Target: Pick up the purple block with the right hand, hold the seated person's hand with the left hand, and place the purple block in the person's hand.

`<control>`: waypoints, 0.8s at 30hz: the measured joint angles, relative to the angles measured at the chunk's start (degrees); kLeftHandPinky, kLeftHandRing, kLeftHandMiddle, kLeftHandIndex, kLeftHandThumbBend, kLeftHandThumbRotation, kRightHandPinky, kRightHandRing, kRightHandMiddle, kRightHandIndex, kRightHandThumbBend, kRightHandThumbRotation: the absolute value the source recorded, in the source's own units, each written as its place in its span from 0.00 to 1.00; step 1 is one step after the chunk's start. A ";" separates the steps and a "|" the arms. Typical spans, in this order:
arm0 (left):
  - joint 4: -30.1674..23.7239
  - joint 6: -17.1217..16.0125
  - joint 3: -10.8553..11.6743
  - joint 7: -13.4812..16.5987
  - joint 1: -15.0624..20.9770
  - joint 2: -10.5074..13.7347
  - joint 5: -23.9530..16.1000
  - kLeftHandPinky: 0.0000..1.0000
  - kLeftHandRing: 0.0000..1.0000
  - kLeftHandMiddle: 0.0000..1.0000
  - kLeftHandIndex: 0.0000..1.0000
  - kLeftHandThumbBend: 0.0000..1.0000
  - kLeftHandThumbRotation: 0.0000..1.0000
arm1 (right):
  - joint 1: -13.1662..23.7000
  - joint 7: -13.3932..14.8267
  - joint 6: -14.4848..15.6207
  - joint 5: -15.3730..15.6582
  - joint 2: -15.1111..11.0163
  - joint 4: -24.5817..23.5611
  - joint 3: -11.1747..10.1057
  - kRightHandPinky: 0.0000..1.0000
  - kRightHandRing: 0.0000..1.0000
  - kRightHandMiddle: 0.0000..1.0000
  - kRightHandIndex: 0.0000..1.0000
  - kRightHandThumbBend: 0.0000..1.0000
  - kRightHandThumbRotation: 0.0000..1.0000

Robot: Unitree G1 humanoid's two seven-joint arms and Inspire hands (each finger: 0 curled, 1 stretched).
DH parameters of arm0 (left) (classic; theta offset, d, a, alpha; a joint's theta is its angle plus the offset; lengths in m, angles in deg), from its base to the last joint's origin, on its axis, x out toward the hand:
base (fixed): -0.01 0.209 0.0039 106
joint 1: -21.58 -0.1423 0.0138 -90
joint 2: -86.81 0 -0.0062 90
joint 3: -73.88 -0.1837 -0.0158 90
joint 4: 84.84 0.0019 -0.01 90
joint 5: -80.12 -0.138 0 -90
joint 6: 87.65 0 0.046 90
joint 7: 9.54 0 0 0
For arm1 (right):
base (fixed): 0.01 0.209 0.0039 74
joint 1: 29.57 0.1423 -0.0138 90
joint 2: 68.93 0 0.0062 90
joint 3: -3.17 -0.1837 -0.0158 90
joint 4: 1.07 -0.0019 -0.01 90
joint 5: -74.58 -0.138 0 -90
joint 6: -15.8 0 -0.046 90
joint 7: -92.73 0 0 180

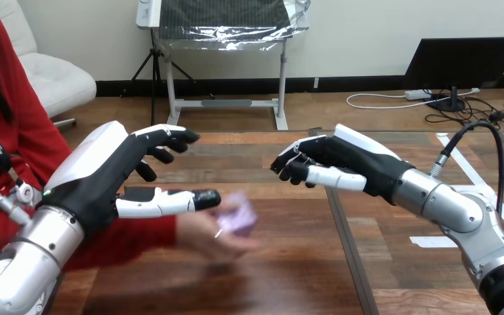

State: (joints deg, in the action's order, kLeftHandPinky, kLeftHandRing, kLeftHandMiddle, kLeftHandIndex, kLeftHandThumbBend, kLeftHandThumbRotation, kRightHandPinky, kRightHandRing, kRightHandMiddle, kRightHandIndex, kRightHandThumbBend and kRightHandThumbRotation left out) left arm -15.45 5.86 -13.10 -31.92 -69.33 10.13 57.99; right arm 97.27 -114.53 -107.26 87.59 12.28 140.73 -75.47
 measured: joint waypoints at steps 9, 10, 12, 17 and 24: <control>0.01 -2.70 0.57 2.45 -1.61 -0.37 1.83 0.77 0.83 0.85 0.83 1.00 0.84 | 0.00 -0.01 -1.29 -0.23 -0.20 0.39 -0.68 0.59 0.68 0.70 0.71 0.99 1.00; 0.02 -3.13 0.61 2.84 -1.82 -0.47 1.93 0.78 0.84 0.85 0.83 1.00 0.85 | 0.00 -0.01 -1.36 -0.30 -0.20 0.40 -0.74 0.59 0.68 0.70 0.71 0.99 1.00; 0.08 -4.11 0.72 3.77 -2.24 -0.69 2.04 0.80 0.84 0.86 0.83 1.00 0.87 | 0.00 -0.02 -1.49 -0.38 -0.21 0.40 -0.82 0.59 0.69 0.70 0.71 0.99 1.00; 0.31 -6.91 0.98 7.09 -3.30 -1.33 1.64 0.76 0.82 0.85 0.82 1.00 0.93 | 0.00 -0.10 -1.79 -0.85 -0.20 0.40 -0.92 0.60 0.69 0.71 0.72 0.97 1.00; 0.93 -10.86 1.36 14.62 -4.65 -2.89 -1.22 0.66 0.78 0.82 0.80 1.00 0.99 | -0.33 -0.20 -1.87 -1.91 -0.24 -0.12 -1.35 0.63 0.71 0.72 0.73 0.95 1.00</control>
State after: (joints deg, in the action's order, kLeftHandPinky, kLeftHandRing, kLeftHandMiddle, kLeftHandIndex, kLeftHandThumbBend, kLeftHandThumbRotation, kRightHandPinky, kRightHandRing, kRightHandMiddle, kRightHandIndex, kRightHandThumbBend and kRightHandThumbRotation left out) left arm -14.52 -5.00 -11.74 -17.30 -73.97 7.24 56.77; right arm 96.94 -114.73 -109.12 85.68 12.04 140.61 -76.82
